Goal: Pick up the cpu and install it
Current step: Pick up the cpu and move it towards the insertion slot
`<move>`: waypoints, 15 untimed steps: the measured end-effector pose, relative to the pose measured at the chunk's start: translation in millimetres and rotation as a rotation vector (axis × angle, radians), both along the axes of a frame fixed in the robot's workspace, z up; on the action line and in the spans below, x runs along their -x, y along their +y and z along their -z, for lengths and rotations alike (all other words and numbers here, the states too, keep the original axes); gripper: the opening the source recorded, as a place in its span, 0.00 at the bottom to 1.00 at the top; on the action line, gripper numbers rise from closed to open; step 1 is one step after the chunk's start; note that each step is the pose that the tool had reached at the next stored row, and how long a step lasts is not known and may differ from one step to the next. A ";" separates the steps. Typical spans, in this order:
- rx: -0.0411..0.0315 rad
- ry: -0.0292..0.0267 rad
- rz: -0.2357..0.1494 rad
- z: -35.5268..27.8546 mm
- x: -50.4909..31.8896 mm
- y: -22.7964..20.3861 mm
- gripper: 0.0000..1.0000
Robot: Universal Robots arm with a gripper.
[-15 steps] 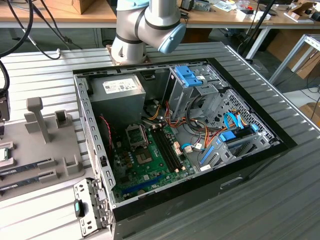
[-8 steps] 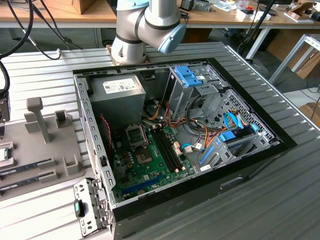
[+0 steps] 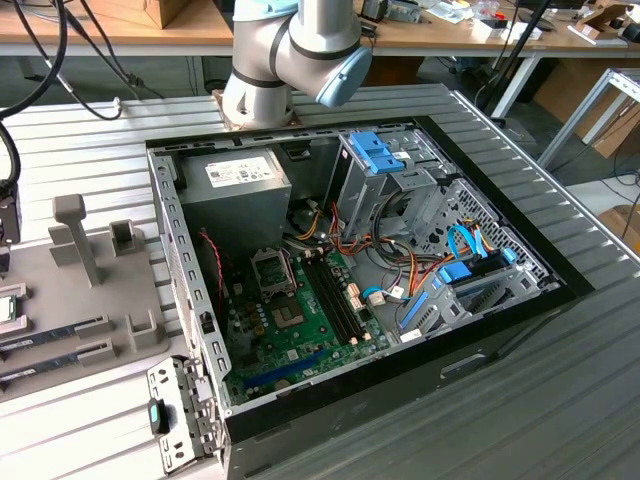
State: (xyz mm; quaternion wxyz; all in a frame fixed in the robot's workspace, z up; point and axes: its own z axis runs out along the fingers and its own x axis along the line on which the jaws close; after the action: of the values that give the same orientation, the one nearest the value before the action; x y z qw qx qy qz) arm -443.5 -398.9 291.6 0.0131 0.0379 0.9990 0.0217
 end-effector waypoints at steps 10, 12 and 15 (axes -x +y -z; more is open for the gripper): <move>0.0000 0.0000 0.000 2.1 0.0 0.0 0.60; 0.0000 0.0000 0.000 2.5 0.0 0.1 0.60; 0.0010 0.0000 0.000 3.5 0.1 0.9 0.60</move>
State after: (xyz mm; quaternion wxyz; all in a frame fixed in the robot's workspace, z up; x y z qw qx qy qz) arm -443.5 -398.1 288.1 0.0131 0.0379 0.9990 0.0212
